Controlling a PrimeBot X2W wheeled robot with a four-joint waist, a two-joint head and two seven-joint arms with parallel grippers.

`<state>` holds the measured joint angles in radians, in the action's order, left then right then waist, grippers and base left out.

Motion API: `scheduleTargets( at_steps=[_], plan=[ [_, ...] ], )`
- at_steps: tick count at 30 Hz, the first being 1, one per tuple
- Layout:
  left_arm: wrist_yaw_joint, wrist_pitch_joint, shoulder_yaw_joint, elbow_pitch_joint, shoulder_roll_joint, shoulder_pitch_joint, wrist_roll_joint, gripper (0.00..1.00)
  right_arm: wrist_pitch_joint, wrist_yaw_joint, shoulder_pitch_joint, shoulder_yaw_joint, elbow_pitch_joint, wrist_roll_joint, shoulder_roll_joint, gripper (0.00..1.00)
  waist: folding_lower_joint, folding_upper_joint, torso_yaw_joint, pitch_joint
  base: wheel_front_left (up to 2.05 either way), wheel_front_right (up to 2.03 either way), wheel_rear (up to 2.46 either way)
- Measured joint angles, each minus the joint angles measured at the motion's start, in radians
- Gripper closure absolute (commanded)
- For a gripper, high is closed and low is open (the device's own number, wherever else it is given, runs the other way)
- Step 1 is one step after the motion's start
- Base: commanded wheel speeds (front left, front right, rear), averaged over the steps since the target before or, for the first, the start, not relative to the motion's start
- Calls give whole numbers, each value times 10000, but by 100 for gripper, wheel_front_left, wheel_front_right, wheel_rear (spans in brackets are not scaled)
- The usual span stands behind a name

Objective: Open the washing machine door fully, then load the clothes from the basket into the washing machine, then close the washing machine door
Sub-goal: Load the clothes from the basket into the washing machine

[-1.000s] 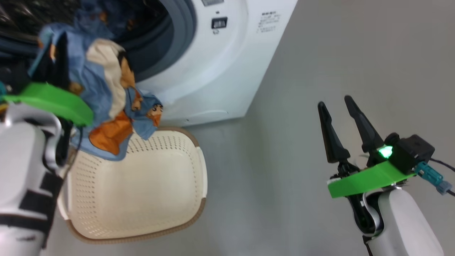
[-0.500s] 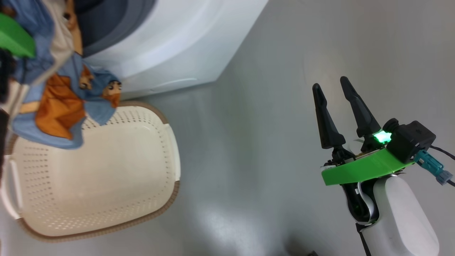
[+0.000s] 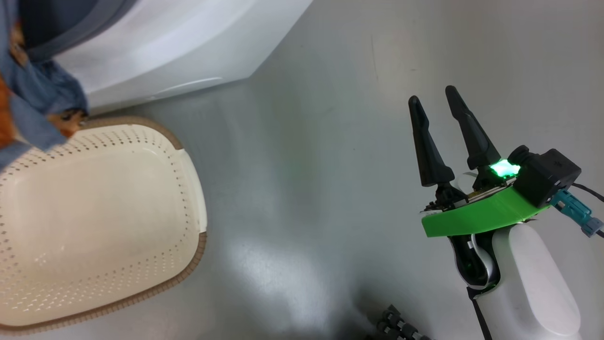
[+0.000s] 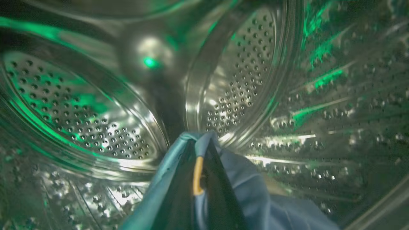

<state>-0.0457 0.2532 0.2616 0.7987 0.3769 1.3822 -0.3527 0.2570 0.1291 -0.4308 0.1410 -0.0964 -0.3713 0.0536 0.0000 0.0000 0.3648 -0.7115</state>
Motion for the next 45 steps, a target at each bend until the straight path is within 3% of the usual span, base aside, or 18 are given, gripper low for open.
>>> scheduleTargets(
  at_steps=[6, 7, 8, 9, 16, 26, 45],
  plan=[
    [251, 36, -508, -679, 102, 37, 430, 99, 0, 0, -13, -2, -2, 0, -13, 0, 0, 0, 74, -165, 0, 0, 0],
    [251, 36, -522, -523, 79, -2, 430, 60, 0, 0, -13, 2, -8, 0, -13, 0, 0, 0, 60, -149, 0, 0, 0],
    [245, 36, -531, -378, 48, -61, 430, 11, 0, 0, -14, 13, -12, 0, -13, 0, 0, 0, 43, -131, 0, 0, 0],
    [219, 36, -529, -153, 21, -95, 428, 0, 0, 0, -14, 35, -19, 0, -13, 0, 0, 0, 30, -109, 0, 0, 0],
    [-19, 36, -464, 1333, -167, -108, 424, 0, 0, 0, -25, 58, -73, 2, -19, 0, 0, 0, -96, 2, 0, 0, 0],
    [-209, 36, -362, 1672, -360, -105, 428, 0, 0, 0, -203, 50, -161, 2, -19, 0, 0, 0, -323, 241, 0, 0, 0],
    [-307, 36, -322, -169, -786, -2329, 397, 0, 0, 0, -177, -186, -366, 138, -12, 0, 0, 0, -1036, 1228, 0, 0, 0]
  ],
)
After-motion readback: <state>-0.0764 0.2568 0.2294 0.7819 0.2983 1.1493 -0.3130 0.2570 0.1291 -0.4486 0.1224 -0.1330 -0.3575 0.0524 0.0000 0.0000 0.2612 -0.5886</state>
